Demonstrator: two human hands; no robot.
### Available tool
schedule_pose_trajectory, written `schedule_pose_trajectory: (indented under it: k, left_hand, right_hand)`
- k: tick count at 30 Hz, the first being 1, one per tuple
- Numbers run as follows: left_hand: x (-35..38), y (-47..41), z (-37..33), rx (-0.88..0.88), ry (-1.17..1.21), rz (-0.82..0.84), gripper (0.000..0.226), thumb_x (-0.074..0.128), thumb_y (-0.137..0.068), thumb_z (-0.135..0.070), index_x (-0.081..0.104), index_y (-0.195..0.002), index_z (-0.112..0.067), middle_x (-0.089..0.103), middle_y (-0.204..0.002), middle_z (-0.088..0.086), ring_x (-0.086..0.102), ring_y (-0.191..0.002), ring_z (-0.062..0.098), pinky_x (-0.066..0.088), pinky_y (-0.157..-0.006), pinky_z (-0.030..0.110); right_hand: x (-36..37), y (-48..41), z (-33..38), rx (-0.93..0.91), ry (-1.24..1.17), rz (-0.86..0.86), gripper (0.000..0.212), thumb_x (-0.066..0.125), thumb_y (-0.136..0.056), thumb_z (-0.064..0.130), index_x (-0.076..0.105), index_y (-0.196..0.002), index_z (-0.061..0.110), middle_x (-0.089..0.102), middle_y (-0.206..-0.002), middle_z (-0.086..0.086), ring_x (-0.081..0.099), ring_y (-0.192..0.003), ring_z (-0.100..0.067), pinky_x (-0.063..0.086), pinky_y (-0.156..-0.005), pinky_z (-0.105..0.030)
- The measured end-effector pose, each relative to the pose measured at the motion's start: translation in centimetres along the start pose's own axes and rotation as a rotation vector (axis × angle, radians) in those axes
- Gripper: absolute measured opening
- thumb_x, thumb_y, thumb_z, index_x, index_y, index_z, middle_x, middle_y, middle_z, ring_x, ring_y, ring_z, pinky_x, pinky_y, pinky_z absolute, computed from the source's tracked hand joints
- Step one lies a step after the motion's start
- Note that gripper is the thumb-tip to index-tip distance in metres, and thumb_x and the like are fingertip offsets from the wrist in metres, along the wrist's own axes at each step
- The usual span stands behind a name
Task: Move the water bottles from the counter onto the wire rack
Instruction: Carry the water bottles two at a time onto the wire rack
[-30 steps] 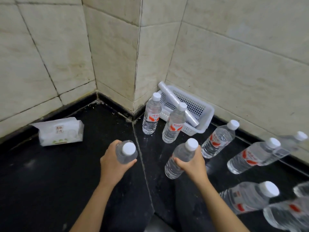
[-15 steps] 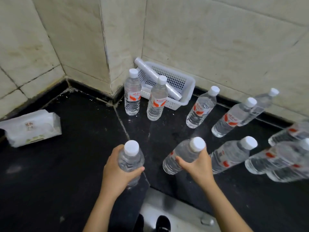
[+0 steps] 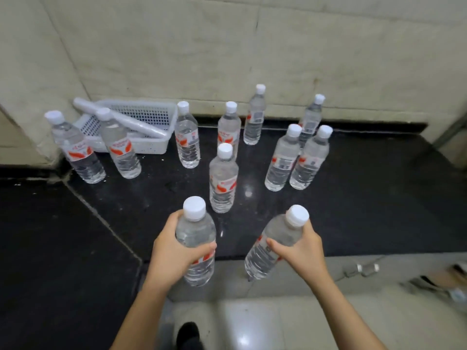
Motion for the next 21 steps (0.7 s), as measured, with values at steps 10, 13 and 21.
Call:
schedule_pose_trajectory:
  k: [10, 13, 21]
  left_hand:
    - [24.8, 9.3, -4.2, 0.047, 0.081, 0.256, 0.082, 0.074, -0.027, -0.042, 0.054, -0.103, -0.022, 0.066, -0.093, -0.005, 0.063, -0.082, 0.011, 0.048, -0.068, 0.027]
    - [31.8, 11.7, -5.9, 0.067, 0.045, 0.388, 0.079, 0.076, -0.027, -0.043, 0.055, -0.101, -0.023, 0.066, -0.093, -0.004, 0.064, -0.084, 0.014, 0.05, -0.071, 0.03]
    - [44.8, 13.4, -10.5, 0.19, -0.07, 0.592, 0.067, 0.087, -0.05, -0.014, 0.052, -0.107, -0.018, 0.062, -0.09, -0.008, 0.062, -0.086, 0.018, 0.046, -0.072, 0.031]
  right_hand:
    - [-24.3, 6.4, -14.2, 0.138, 0.021, -0.309, 0.048, 0.081, -0.06, 0.022, 0.046, -0.093, 0.025, 0.057, -0.086, 0.004, 0.056, -0.086, -0.018, 0.041, -0.072, -0.028]
    - [-30.8, 9.4, -17.6, 0.195, 0.065, -0.397, 0.054, 0.081, -0.061, 0.023, 0.052, -0.107, 0.019, 0.054, -0.09, 0.006, 0.051, -0.088, -0.012, 0.036, -0.072, -0.025]
    - [-42.1, 14.7, -26.5, 0.399, 0.067, -0.61, 0.068, 0.079, -0.061, 0.026, 0.047, -0.121, 0.028, 0.064, -0.11, -0.001, 0.059, -0.104, -0.024, 0.048, -0.081, -0.036]
Point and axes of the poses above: each hand's wrist, its own y-axis away from the middle knuckle, its own x-axis out of the palm, z = x × y, the point moved 10 cm from there along -y, towards the middle knuckle
